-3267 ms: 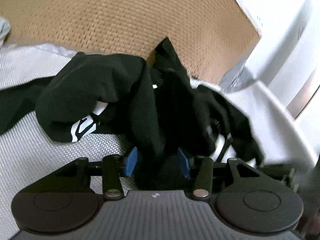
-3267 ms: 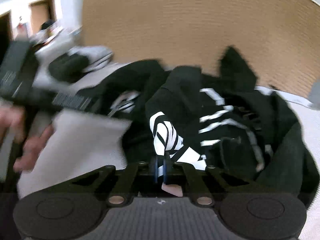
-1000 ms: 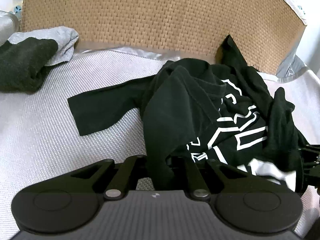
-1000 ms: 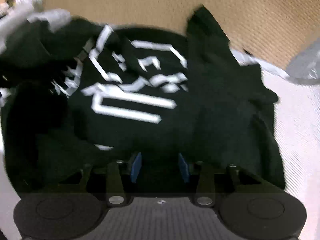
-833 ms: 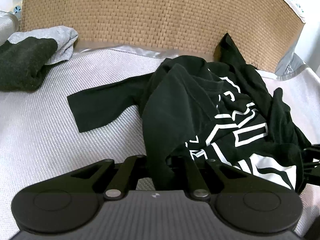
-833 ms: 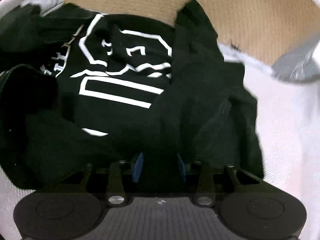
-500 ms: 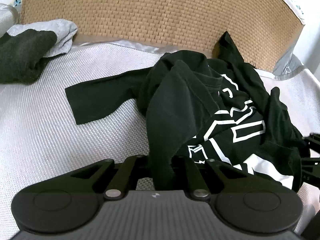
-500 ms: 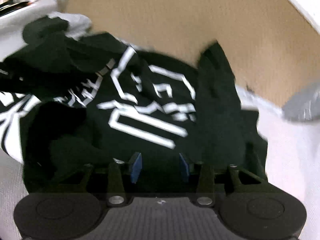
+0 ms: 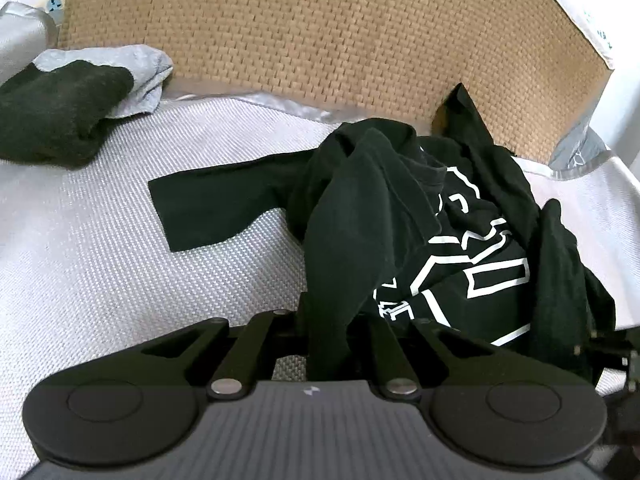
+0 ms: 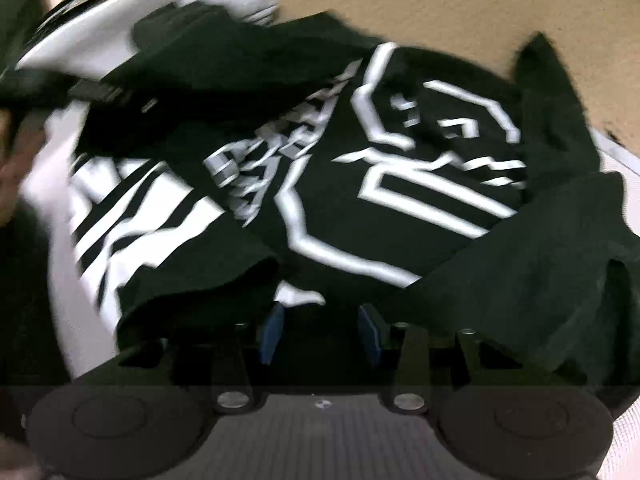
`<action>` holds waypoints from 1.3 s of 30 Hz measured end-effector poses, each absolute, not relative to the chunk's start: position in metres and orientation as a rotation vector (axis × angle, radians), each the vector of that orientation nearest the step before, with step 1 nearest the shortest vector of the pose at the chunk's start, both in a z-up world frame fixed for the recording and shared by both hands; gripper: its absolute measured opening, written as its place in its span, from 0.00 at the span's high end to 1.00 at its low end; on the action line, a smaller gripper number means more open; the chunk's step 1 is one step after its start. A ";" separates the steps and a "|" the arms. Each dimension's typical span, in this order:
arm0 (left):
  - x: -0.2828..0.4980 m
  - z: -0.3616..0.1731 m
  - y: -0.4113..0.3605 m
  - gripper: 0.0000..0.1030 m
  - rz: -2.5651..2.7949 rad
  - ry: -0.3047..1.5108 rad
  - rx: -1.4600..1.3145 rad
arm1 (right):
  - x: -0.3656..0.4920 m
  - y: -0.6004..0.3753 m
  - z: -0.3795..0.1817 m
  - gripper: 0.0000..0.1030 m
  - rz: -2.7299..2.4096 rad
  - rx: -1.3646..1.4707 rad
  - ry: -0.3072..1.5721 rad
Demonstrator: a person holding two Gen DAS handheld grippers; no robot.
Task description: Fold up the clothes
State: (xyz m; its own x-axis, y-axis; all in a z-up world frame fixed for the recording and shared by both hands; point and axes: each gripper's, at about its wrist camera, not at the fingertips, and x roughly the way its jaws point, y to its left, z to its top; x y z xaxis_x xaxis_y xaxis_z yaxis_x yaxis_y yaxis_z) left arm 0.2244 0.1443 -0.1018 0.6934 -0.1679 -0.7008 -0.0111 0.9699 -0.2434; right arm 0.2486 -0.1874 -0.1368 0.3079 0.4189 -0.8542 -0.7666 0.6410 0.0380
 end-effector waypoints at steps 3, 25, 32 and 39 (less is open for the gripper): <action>0.222 -0.099 0.144 0.93 -0.084 0.801 -0.213 | 0.232 -0.177 -0.139 0.56 0.879 -0.484 0.969; 0.192 -0.086 0.111 0.94 -0.226 0.752 -0.101 | 0.227 -0.180 -0.114 0.56 0.852 -0.432 0.765; 0.179 -0.094 0.049 0.94 -0.332 0.730 0.097 | 0.245 -0.206 -0.089 0.56 0.800 -0.027 0.746; 0.179 -0.109 0.021 0.93 -0.341 0.757 0.161 | 0.262 -0.219 -0.083 0.53 0.812 0.187 0.778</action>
